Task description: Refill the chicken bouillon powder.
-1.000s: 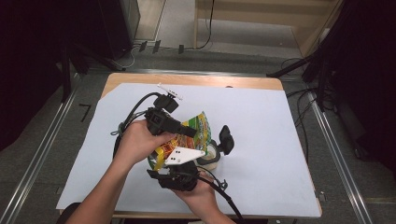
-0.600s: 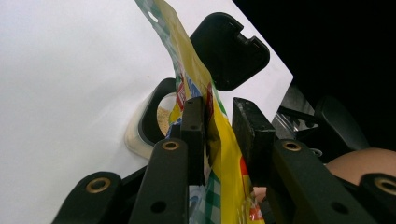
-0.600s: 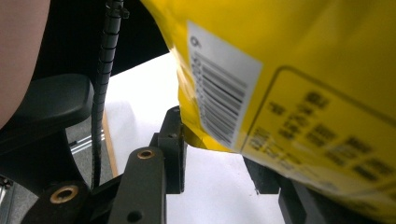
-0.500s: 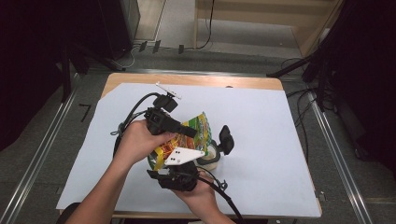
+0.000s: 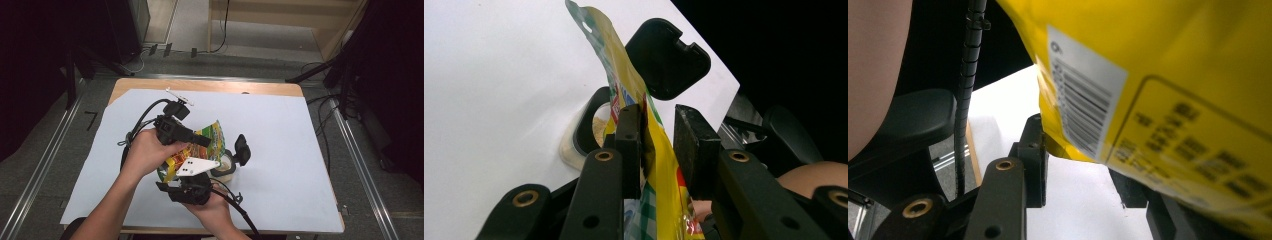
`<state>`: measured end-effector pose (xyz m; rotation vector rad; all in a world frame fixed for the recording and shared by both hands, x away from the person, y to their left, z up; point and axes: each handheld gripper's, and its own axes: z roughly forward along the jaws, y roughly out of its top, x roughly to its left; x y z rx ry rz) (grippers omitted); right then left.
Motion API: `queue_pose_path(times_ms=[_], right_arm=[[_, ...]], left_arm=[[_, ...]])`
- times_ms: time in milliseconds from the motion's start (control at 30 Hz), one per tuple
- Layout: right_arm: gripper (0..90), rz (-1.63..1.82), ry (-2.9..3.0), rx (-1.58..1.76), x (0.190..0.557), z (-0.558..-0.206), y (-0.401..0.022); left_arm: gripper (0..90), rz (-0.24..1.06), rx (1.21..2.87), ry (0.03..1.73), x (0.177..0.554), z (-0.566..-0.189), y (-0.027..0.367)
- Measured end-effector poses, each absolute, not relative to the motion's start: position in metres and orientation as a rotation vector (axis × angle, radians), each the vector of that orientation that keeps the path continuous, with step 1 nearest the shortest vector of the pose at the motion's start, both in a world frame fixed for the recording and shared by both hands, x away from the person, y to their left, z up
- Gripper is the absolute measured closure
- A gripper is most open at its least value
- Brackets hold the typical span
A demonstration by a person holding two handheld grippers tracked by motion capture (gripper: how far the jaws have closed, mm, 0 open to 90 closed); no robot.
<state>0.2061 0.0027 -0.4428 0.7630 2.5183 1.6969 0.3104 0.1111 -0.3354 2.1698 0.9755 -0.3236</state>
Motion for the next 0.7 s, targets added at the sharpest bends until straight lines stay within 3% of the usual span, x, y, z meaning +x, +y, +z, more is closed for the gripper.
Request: queue_pose_path(times_ms=[700], right_arm=[[64.5,1.703,2.520,0.757,0.2065,-0.4425,0.0048]], left_arm=[[71.2,-0.306,2.156,0.968,0.3073,-0.3340,0.1130]])
